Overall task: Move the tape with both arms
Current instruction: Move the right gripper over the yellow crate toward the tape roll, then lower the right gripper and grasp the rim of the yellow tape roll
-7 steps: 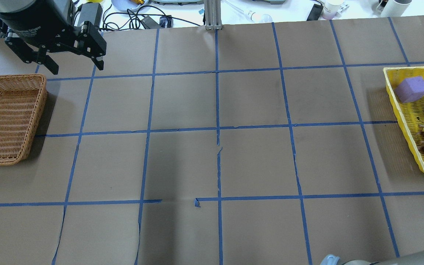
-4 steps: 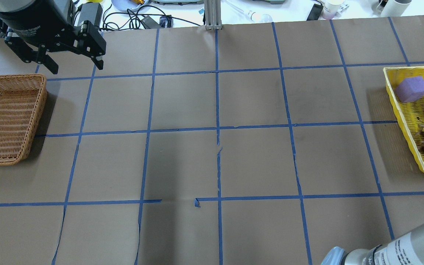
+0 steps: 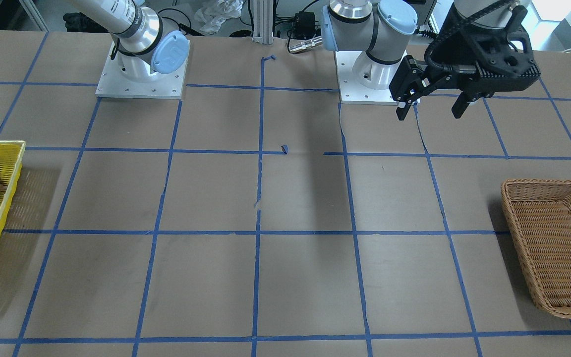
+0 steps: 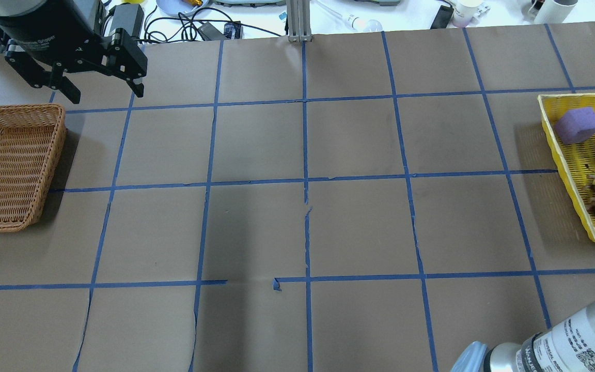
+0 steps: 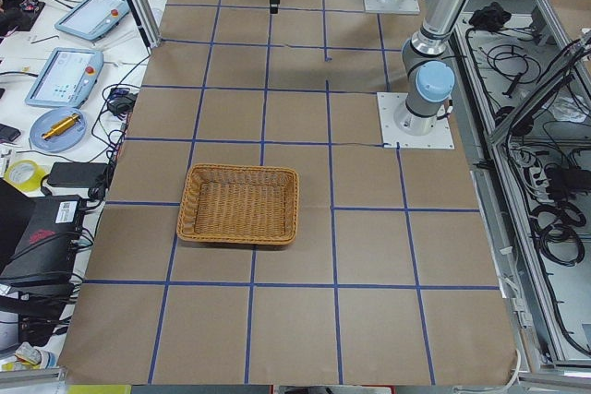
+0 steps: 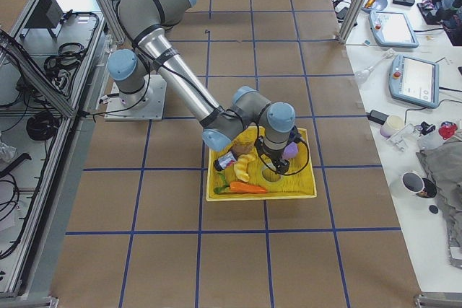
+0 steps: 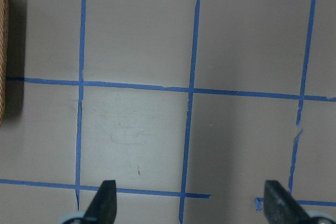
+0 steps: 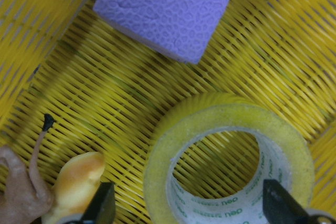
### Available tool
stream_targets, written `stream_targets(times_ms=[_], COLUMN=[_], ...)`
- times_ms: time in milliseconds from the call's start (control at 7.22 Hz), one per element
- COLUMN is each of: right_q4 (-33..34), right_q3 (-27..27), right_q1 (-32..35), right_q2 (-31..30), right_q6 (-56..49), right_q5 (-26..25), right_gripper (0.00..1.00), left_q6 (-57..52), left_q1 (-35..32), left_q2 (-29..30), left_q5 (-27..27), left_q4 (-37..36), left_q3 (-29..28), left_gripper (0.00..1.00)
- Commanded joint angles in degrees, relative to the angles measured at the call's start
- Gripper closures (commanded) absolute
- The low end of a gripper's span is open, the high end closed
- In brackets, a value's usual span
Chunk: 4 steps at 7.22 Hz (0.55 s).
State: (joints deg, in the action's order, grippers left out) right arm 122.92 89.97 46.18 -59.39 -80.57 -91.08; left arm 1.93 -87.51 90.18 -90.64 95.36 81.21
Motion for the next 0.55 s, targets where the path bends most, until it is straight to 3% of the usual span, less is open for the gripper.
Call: stream_targets(times_ms=[0,138,277,415], right_q4=[-0.1,0.0,0.0,0.0], right_q3=[1.3,1.6,1.6,1.5], right_q1=[-0.4,-0.3,-0.4,-0.4], right_q2=[0.6,0.7,0.7,0.5], right_q6=[1.8,2.3,2.2,2.2], right_q5=[0.0,0.8,0.9,0.2], right_gripper=[0.12,0.12,0.31,0.81], left_q6=[0.0,0.0,0.0,0.0], left_q1=[0.0,0.0,-0.1,0.0], left_q2=[0.0,0.0,0.0,0.0], left_q5=[-0.1,-0.1,0.0,-0.1], left_q4=[0.0,0.0,0.0,0.0], left_q3=[0.0,0.0,0.0,0.0], left_gripper=[0.0,0.0,0.0,0.0])
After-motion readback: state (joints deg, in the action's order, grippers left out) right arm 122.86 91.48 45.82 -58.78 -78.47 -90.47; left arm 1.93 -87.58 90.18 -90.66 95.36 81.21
